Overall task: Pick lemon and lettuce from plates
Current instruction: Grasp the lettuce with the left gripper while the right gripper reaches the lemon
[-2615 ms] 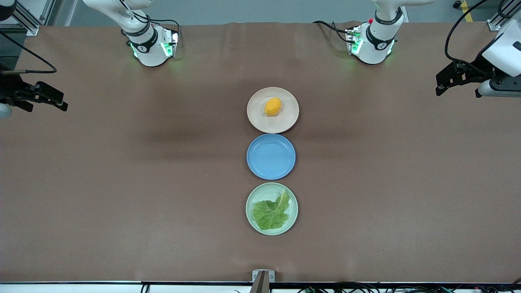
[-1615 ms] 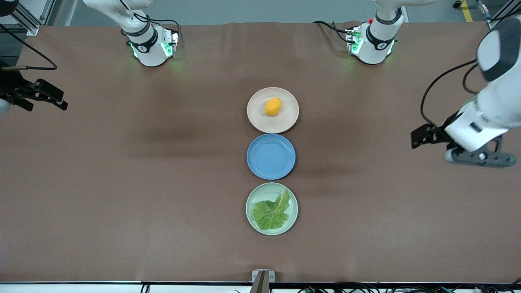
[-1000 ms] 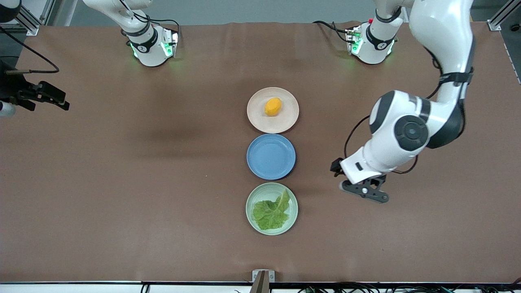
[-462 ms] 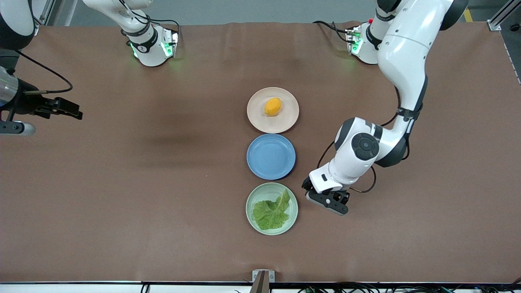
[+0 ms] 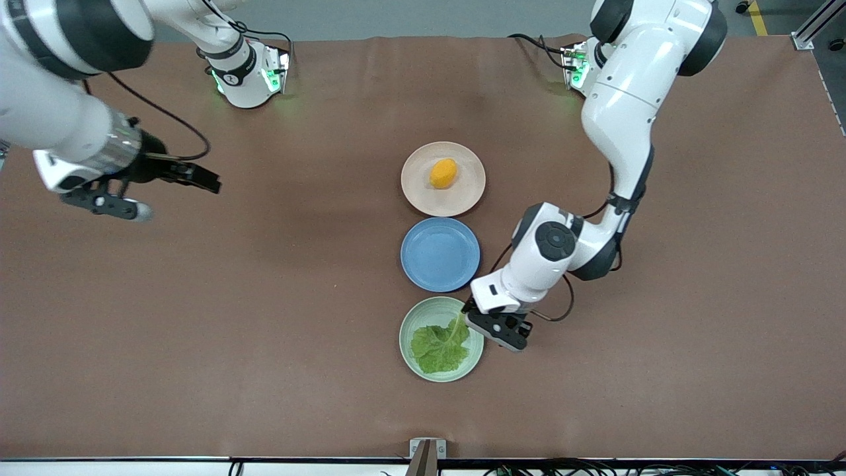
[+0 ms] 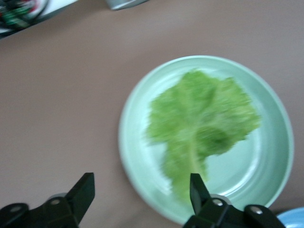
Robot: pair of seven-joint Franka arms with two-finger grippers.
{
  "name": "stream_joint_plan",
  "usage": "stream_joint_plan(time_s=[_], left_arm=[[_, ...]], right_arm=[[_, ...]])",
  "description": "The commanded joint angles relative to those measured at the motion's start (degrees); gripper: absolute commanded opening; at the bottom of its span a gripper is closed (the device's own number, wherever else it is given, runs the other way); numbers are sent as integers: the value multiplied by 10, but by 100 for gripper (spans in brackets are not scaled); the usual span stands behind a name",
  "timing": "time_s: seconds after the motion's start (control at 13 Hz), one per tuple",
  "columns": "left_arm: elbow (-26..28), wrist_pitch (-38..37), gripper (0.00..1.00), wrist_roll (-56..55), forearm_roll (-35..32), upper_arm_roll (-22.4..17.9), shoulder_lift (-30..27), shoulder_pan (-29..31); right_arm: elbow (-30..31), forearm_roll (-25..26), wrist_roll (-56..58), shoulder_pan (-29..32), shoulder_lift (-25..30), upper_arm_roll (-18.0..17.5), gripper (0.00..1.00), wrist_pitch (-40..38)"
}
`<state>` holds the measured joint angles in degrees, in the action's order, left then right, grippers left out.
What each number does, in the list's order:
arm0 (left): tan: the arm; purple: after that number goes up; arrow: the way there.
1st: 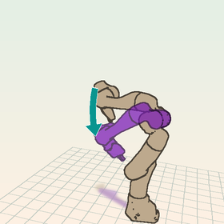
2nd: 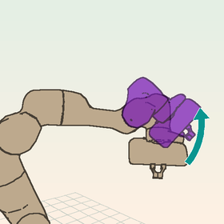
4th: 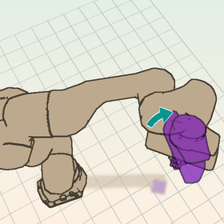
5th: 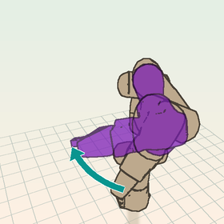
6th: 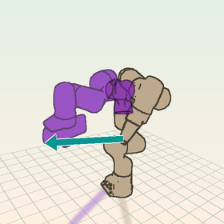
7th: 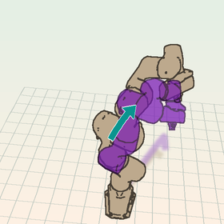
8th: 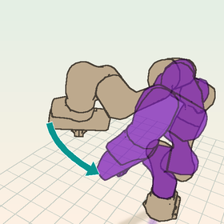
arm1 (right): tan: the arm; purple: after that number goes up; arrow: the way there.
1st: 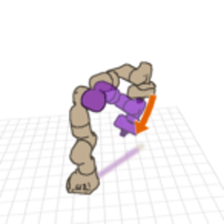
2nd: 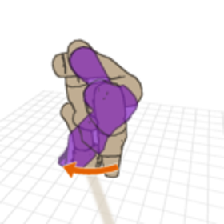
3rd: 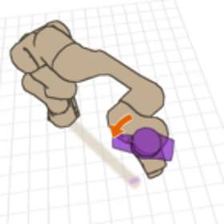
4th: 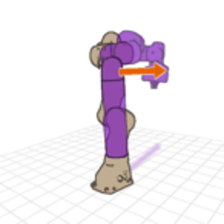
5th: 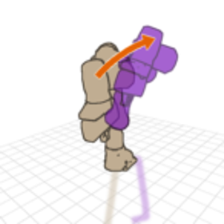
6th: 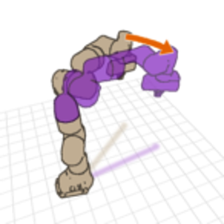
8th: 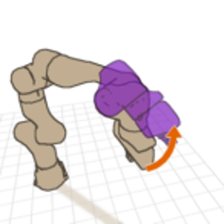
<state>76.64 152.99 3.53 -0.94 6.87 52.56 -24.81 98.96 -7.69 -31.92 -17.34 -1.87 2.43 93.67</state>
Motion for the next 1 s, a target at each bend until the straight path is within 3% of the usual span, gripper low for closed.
stream_joint_plan(time_s=[0.0,0.23,0.38,0.62,0.77,0.92], left_arm=[[-40,36,66,0,-5,-10,43,-28],[-40,63,66,1,-6,-11,61,-35],[-38,67,60,1,-6,-14,63,-37],[-34,67,40,2,-10,-15,62,-39],[-33,67,36,2,-10,-15,63,-38],[-30,67,23,4,-11,-15,63,-38]], right_arm=[[57,-4,-129,-99,10,6,100,74],[104,-3,-248,-216,-8,6,100,174],[110,-2,-312,-268,-45,6,100,228],[110,4,-380,-333,-92,6,100,292],[109,11,-435,-370,-134,7,100,348],[106,43,-506,-391,-174,7,100,396]])
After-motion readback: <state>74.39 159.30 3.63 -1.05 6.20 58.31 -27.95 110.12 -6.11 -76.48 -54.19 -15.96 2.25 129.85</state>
